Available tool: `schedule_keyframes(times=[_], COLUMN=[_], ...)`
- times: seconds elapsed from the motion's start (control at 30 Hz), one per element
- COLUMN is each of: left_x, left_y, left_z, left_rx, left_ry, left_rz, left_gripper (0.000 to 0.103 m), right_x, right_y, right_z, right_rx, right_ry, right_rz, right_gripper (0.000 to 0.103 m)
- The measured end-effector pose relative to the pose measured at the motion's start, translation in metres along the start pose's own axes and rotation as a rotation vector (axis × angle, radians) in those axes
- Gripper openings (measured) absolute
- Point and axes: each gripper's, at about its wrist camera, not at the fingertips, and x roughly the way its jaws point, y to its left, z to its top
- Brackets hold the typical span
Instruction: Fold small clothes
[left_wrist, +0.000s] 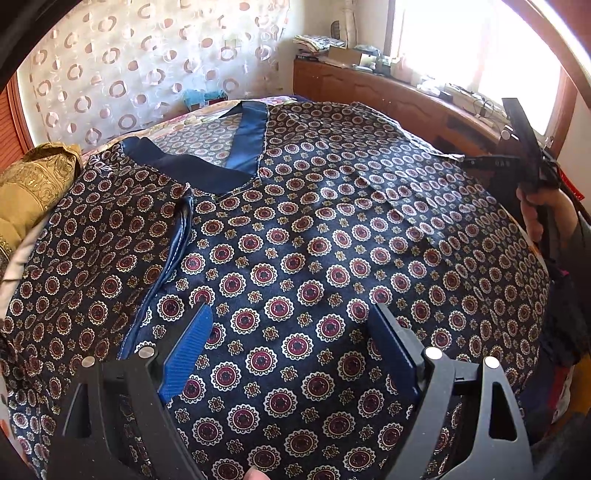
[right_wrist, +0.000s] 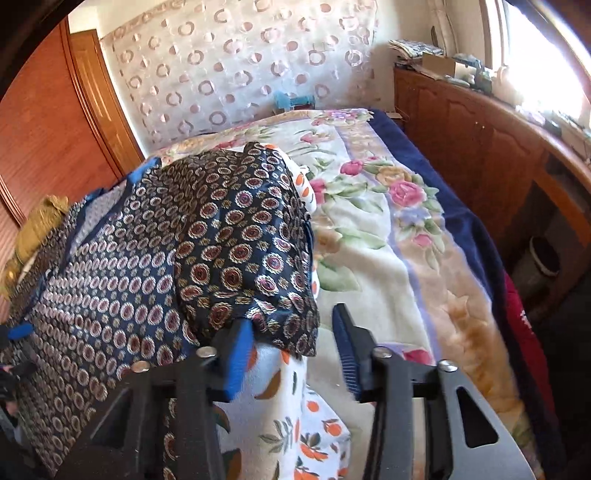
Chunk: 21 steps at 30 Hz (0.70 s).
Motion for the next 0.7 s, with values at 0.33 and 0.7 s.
schedule_keyframes(times=[0.33,0.7], left_x=[0.000,-0.003], left_y=[0.001,0.002], left_z=[-0.001,-0.002], left_rx=[0.000,-0.014], left_ry=[-0.003,-0.009], left_rz=[0.005,-0.005], left_gripper=[0.086,0.086], right_x=[-0.054,-0.066], right_y=[0.053,0.107], right_z=[0.016,-0.033], right_rx=[-0.159,-0.372], right_ry=[-0.214,-0.050], right_rz=[-0.090,0.064], right_gripper=[0.003,0.003])
